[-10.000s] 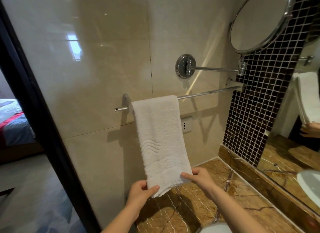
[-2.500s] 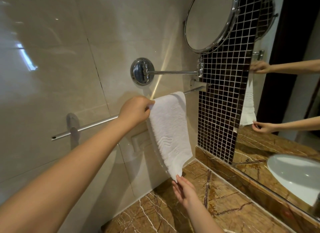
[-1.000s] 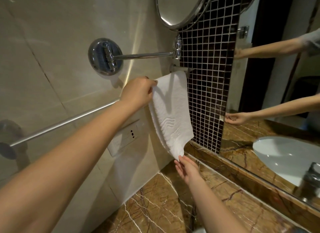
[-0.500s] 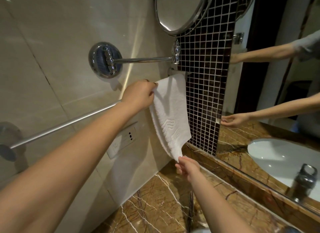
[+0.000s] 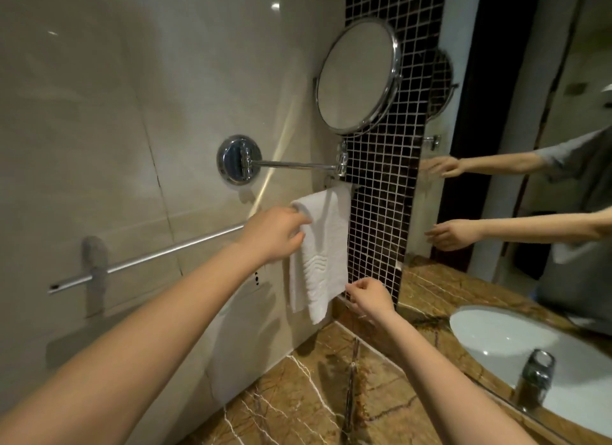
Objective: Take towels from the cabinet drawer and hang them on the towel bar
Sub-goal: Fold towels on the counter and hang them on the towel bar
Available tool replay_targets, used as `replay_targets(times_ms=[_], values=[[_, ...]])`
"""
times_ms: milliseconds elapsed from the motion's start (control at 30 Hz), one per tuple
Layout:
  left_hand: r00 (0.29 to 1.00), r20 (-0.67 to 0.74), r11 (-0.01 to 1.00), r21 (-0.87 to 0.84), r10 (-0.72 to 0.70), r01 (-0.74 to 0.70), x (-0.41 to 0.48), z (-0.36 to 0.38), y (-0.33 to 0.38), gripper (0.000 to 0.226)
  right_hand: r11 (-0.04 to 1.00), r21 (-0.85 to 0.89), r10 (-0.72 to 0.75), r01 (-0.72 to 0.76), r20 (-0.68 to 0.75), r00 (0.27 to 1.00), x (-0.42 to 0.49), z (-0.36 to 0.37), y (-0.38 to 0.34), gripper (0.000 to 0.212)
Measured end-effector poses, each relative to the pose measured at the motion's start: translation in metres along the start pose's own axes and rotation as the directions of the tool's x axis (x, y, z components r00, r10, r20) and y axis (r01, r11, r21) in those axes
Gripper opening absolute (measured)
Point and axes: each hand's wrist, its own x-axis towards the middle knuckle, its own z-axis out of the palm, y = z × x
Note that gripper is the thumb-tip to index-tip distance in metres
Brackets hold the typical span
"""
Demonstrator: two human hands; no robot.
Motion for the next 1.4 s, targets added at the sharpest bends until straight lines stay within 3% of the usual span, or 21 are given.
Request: replay_targets(times_ms=[200, 467, 567, 700, 1033, 1267, 1400], values=[[0.997, -0.036, 0.997, 0.026, -0.071, 0.072, -0.025, -0.053, 0.003, 0.044, 0.924, -0.291, -0.287, 0.249, -0.093, 0.954, -0.038, -0.047, -0.077, 0.039], [0.975, -0.219, 0.999, 0.006, -0.046, 0.048, -0.056, -0.127, 0.005, 0.046, 0.748, -0.475, -0.611, 0.463, -0.222, 0.760, -0.105, -0.100, -0.186, 0.045], [0.963, -0.268, 1.000, 0.002, -0.023, 0.025, -0.073, -0.135, 0.002, 0.044, 0.653, -0.637, -0.657, 0.410, -0.207, 0.725, -0.128, -0.109, -0.193, 0.047], [0.970, -0.241, 0.999, 0.040, -0.003, 0.013, -0.095, -0.133, -0.006, 0.046, 0.565, -0.765, -0.646, 0.309, -0.177, 0.743, -0.155, -0.114, -0.181, 0.048], [0.958, -0.242, 0.986, -0.023, 0.156, -0.166, -0.109, -0.128, 0.042, 0.048, 0.566, -0.804, -0.585, 0.183, -0.235, 0.776, -0.215, -0.126, -0.157, 0.048], [0.926, -0.231, 0.941, -0.090, 0.298, -0.325, -0.102, -0.103, 0.101, 0.049, 0.579, -0.815, -0.454, -0.013, -0.336, 0.825, -0.263, -0.161, -0.110, 0.048], [0.862, -0.242, 0.871, -0.105, 0.446, -0.480, -0.097, -0.091, 0.153, 0.051, 0.498, -0.848, -0.391, -0.179, -0.404, 0.827, -0.302, -0.192, -0.072, 0.044]])
